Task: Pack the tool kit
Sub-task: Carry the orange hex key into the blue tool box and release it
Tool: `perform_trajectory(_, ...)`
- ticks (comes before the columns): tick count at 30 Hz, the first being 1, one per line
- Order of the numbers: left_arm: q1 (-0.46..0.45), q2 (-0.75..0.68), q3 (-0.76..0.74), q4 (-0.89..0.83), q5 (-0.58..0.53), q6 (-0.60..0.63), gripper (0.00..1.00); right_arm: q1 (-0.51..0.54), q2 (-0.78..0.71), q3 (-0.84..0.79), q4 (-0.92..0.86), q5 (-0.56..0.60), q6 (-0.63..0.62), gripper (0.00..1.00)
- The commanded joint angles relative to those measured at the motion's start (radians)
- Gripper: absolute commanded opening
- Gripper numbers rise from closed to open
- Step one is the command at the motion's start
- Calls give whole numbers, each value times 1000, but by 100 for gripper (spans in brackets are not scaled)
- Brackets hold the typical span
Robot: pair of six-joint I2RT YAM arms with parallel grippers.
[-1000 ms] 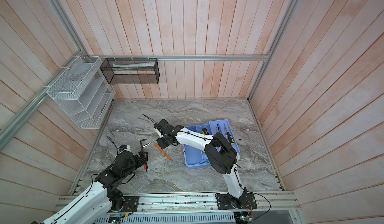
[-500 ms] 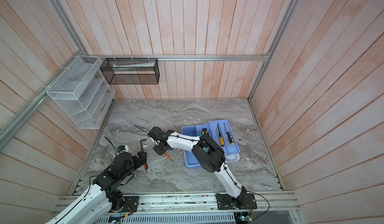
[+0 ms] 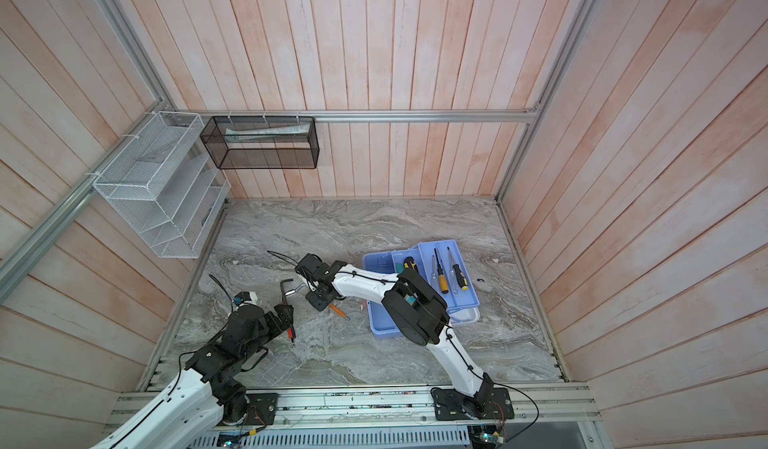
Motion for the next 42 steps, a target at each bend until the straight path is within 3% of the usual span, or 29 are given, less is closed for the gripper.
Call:
perform_trajectory(1,2,6,0,6,-10,-1,100,1,46,-5,-39,34,33,2)
perform_trajectory(17,2,89,36,57,-5,41,100,-69,-255,-121,33,84,160,0)
perform_trajectory(25,2,153,20,156,3,75,100,-140,-427,-212,-23,192,212,0)
perform_trajectory(34,4,259,14,290,26,107,100,-215,-632,-451,-44,284,398,0)
perform_trajectory(42,5,348,42,333,52,120,100,-215,-663,-590,-12,256,513,0)
